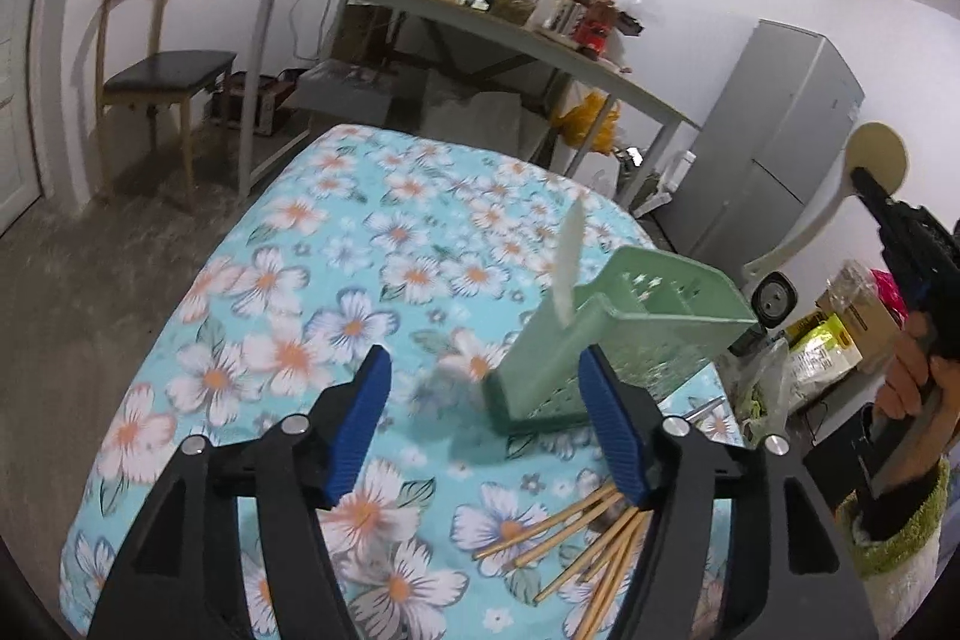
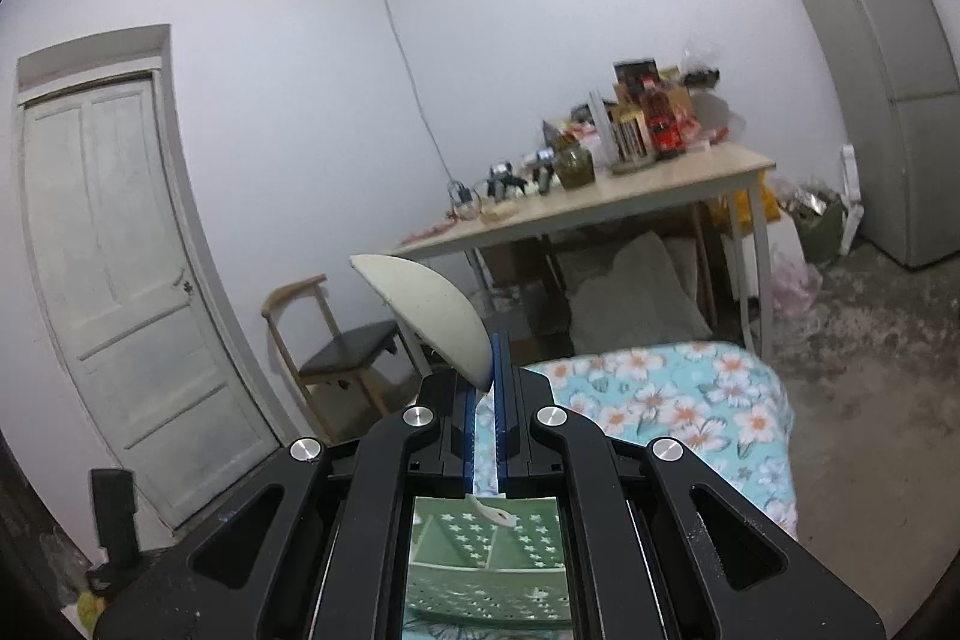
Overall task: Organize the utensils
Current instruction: 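Insert the paddle into the green holder with the left gripper while the right drops the ladle in, then move both grippers back toward the metal spoons beside the holder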
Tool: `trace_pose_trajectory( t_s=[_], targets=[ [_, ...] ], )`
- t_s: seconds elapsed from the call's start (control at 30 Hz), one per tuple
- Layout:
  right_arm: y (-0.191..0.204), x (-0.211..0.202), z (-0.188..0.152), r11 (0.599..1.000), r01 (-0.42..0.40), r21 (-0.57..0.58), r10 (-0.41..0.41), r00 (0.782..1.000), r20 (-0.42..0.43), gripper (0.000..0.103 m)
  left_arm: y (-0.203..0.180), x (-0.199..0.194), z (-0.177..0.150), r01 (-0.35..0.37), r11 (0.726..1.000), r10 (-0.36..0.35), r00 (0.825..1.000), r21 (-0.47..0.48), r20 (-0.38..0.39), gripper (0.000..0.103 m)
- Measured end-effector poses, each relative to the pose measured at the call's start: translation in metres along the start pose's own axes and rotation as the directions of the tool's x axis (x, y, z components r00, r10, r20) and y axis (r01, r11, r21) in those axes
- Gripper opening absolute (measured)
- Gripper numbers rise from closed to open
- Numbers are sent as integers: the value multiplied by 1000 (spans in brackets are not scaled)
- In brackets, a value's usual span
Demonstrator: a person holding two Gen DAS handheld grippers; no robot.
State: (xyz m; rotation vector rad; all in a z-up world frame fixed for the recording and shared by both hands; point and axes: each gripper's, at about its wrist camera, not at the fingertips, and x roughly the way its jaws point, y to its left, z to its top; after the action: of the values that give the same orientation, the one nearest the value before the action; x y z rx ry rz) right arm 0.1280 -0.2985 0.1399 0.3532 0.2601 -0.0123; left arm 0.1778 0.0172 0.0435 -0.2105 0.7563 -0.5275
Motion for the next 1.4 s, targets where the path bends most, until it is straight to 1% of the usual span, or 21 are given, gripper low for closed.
trace_pose_trajectory(
  t_s=[0.1,0.23,0.37,0.4,0.47,0.57,0.6,0.67,0.73,0.8,0.9,1.03,1.13,1.17,1.2,1.27,1.3,1.33,1.37,1.4],
  targets=[
    [-9,22,-16,999,21,32,-19,998,-55,3,5,0,-8,-21,1000,21,1000,-9,11,72],
    [-17,38,-38,997,48,54,-42,993,-112,4,10,2,-15,-40,999,41,999,-26,29,83],
    [-19,54,-57,996,68,48,-59,981,-183,5,13,5,-22,-49,998,51,998,-45,39,91],
    [-18,56,-62,996,74,41,-65,977,-202,8,13,6,-24,-50,998,52,998,-46,38,92],
    [-17,56,-65,996,85,30,-76,973,-219,9,13,8,-27,-53,997,55,998,-48,39,96],
    [-17,54,-70,995,94,19,-87,969,-231,17,12,10,-30,-52,997,54,998,-50,40,97],
    [-17,50,-70,995,102,14,-96,968,-230,22,11,11,-31,-54,997,56,998,-47,37,97],
    [-18,41,-69,993,117,9,-112,969,-220,25,10,14,-33,-54,998,55,998,-45,33,97],
    [-21,37,-67,992,127,10,-122,970,-212,31,9,16,-35,-46,998,48,998,-49,28,97],
    [-22,28,-63,990,138,9,-133,972,-195,34,8,19,-38,-38,998,39,999,-53,12,97],
    [-22,19,-59,989,144,9,-140,973,-183,35,5,24,-41,-23,998,22,1000,-50,-5,97],
    [-21,0,-52,989,143,30,-137,978,-158,35,3,25,-44,0,999,0,1000,-47,0,97],
    [-16,-12,-56,990,137,36,-129,976,-178,35,-1,27,-48,-1,1000,1,1000,-11,0,97],
    [-14,-14,-61,990,138,32,-129,972,-198,35,-2,29,-49,-7,1000,7,1000,0,-2,97],
    [-11,-14,-70,990,138,27,-128,963,-238,35,-3,30,-51,-17,1000,17,1000,15,-5,97],
    [-6,-8,-89,991,130,18,-117,936,-332,35,-7,34,-56,-51,997,52,999,56,-11,97],
    [-4,-4,-102,992,124,15,-109,916,-387,34,-10,36,-58,-67,995,68,998,78,-13,97],
    [-2,2,-116,993,116,14,-98,893,-440,31,-12,37,-61,-73,993,74,997,93,-12,97],
    [0,7,-125,994,110,13,-90,875,-475,30,-16,37,-64,-79,989,81,997,123,-9,97],
    [2,13,-138,994,107,11,-86,849,-521,27,-18,38,-67,-80,987,82,997,140,-10,97]
  ],
)
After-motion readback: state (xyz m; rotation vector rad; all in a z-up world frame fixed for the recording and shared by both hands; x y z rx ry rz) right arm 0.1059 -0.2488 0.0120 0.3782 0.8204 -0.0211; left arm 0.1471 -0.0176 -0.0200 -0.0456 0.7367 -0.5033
